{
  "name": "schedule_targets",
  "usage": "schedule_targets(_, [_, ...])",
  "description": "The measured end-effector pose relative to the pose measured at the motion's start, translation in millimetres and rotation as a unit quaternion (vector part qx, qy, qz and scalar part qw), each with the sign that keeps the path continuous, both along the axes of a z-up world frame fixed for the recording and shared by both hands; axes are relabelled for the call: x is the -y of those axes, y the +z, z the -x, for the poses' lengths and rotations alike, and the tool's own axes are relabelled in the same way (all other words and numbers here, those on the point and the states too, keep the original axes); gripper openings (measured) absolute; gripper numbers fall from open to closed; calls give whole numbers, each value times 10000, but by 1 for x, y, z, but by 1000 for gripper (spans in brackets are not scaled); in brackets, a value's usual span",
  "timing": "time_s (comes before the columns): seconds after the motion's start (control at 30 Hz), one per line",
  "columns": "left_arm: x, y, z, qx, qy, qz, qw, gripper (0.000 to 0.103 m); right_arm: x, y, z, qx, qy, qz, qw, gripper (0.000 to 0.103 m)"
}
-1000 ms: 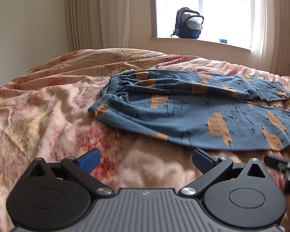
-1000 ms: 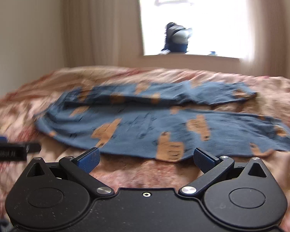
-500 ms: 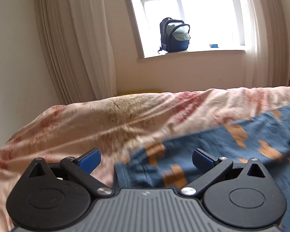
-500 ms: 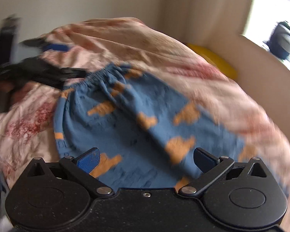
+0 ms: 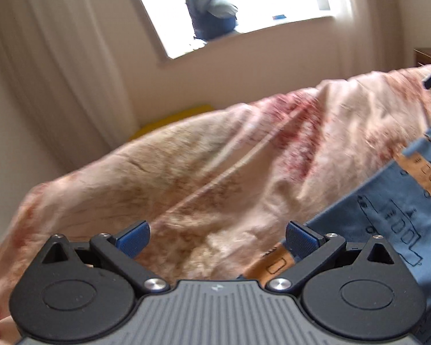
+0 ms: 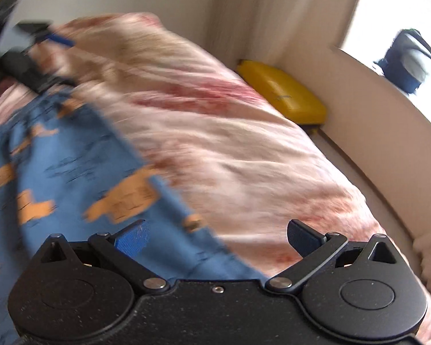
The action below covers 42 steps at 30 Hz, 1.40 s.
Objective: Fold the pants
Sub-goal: 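Grasp the pant leg hems with both grippers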
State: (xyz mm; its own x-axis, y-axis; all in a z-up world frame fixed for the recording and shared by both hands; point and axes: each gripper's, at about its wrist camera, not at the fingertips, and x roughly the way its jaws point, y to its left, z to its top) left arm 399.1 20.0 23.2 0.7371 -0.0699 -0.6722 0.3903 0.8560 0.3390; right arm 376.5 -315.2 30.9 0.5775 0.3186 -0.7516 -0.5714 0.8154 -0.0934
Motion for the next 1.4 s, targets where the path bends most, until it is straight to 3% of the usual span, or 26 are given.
schedule_targets(0.17, [9, -9, -14, -689, -690, 154, 9951, 103, 1, -17, -15, -412, 253, -297, 9984, 86])
schedule_targets(0.23, [14, -15, -18, -999, -1057, -28, 9894, 103, -1, -22, -16, -567, 326, -306, 9974, 83])
schedule_targets(0.33, [17, -23, -23, -1058, -1238, -398, 9858, 98, -5, -30, -18, -799, 362, -290, 9957, 76])
schedule_targets(0.43, [8, -25, -36, -1366, -1101, -150, 9844, 82, -8, -31, -17, -912, 462, -265, 9944, 68])
schedule_targets(0.5, [0, -28, -44, -1755, -993, 152, 9793, 52, -10, -31, -17, -947, 524, -188, 9939, 57])
schedule_targets(0.53, [-2, -28, -46, -1851, -973, 261, 9775, 44, -9, -31, -17, -969, 509, -210, 9938, 47])
schedule_targets(0.6, [-5, -28, -46, -1890, -977, 375, 9764, 14, -13, -34, -16, -953, 380, -270, 9944, 39])
schedule_targets(0.63, [-4, -27, -44, -1893, -997, 347, 9762, 8, -16, -36, -14, -940, 314, -306, 9946, 35])
schedule_targets(0.7, [0, -24, -37, -1797, -950, 205, 9789, 0, -23, -38, -9, -834, 324, -278, 9956, 18])
schedule_targets(0.8, [10, -12, -16, -1362, -1040, -113, 9851, 0, -33, -37, -1, -579, 323, -108, 9977, 3])
schedule_targets(0.87, [13, -1, 1, -978, -1057, -241, 9893, 0, -36, -34, 5, -372, 301, -1, 9989, 1])
schedule_targets(1.03, [12, 33, 18, -110, -502, -216, 9984, 0, -38, -12, 11, 326, 130, 29, 9994, 0])
schedule_targets(1.13, [8, 51, 16, 316, 26, -27, 9995, 0, -44, 11, 7, 1122, -38, 85, 9936, 0])
schedule_targets(1.23, [7, 46, -1, 379, 409, 30, 9984, 0, -59, 22, -6, 1524, -205, 80, 9881, 0])
schedule_targets(1.4, [7, -4, -44, -178, 666, -269, 9973, 0, -87, -17, -53, 1000, -411, 503, 9929, 0])
